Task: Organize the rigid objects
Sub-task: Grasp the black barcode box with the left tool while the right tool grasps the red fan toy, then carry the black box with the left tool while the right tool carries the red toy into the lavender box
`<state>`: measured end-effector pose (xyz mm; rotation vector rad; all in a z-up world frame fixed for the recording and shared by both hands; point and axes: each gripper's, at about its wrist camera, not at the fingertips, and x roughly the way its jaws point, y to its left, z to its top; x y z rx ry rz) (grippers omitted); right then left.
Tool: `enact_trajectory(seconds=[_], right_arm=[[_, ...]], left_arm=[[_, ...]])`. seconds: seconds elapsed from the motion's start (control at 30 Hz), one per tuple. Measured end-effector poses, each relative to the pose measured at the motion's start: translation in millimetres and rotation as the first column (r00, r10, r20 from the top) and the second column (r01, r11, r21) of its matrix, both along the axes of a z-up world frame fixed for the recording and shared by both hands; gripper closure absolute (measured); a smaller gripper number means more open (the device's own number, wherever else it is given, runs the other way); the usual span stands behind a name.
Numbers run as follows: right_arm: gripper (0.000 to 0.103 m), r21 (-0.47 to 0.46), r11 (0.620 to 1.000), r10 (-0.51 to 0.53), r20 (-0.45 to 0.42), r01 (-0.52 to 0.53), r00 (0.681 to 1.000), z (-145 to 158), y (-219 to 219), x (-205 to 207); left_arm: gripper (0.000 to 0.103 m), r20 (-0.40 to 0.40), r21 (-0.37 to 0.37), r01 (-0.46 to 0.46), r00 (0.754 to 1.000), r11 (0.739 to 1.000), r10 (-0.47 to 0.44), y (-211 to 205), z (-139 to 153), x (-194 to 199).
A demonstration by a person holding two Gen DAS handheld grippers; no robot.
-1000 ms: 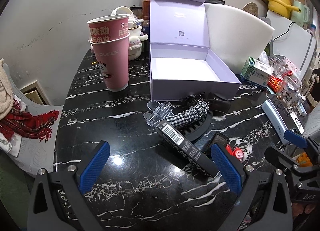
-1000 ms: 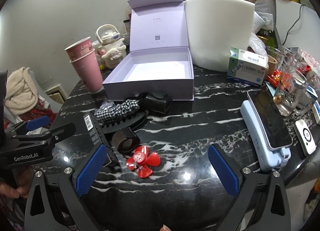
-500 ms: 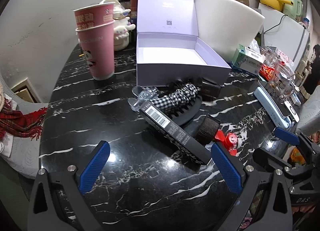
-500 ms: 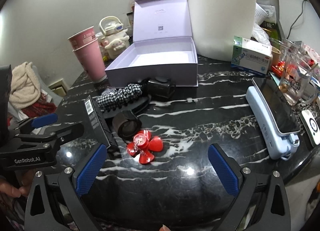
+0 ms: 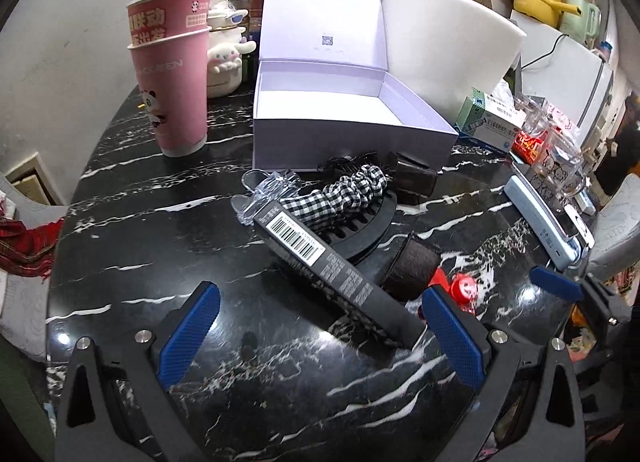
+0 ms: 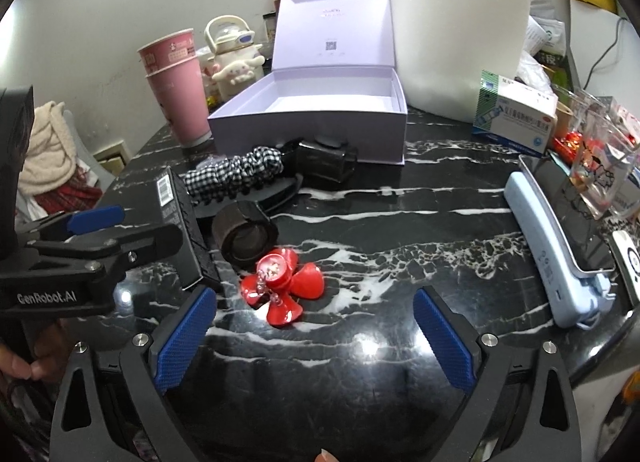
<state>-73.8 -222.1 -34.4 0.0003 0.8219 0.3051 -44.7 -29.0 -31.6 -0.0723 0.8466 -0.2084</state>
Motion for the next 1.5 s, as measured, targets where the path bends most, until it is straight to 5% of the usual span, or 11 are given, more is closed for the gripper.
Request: enact_trajectory(seconds=[0.2, 0.5, 0.7, 0.87, 1.03, 1.3, 1.5], right_arm=[[0.006, -0.026, 1.000, 0.016, -0.005, -0.016, 1.000, -11, 6, 9], [0.018, -0.031, 0.997, 0.063, -0.016, -0.063, 0.998, -19, 16, 17], [0.031, -0.048, 0.997, 0.066, -0.021, -0.067, 0.998, -21, 20, 19], [0.056, -0.045, 0.994, 0.097, -0.013, -0.097, 0.995, -19, 23, 17], [0.062, -0.049, 0.991, 0.122, 0.000, -0.122, 0.993, -17, 26, 13], [0.064, -0.022, 0.991, 0.130, 0.000, -0.130, 0.991, -17, 22, 9], [0.064, -0.012, 0.994, 0.112, 0.019, -0.111, 0.994, -13, 16, 5]], left_arm=[[0.010, -0.029, -0.051, -0.005, 1.000, 0.999, 0.003, 2, -7, 14], [0.045, -0.094, -0.094, 0.011, 0.995, 0.995, -0.020, -2, -19, 25], [0.048, -0.094, -0.095, 0.010, 0.995, 0.995, -0.018, -1, -19, 25], [0.065, -0.131, -0.080, -0.002, 0.991, 0.997, -0.009, 6, -21, 25], [0.079, -0.145, -0.050, -0.012, 0.989, 0.999, 0.005, 16, -24, 18], [0.079, -0.110, 0.023, -0.044, 0.993, 0.999, 0.046, 22, -24, 16], [0.082, -0.112, -0.011, -0.024, 0.993, 1.000, 0.023, 21, -20, 14]])
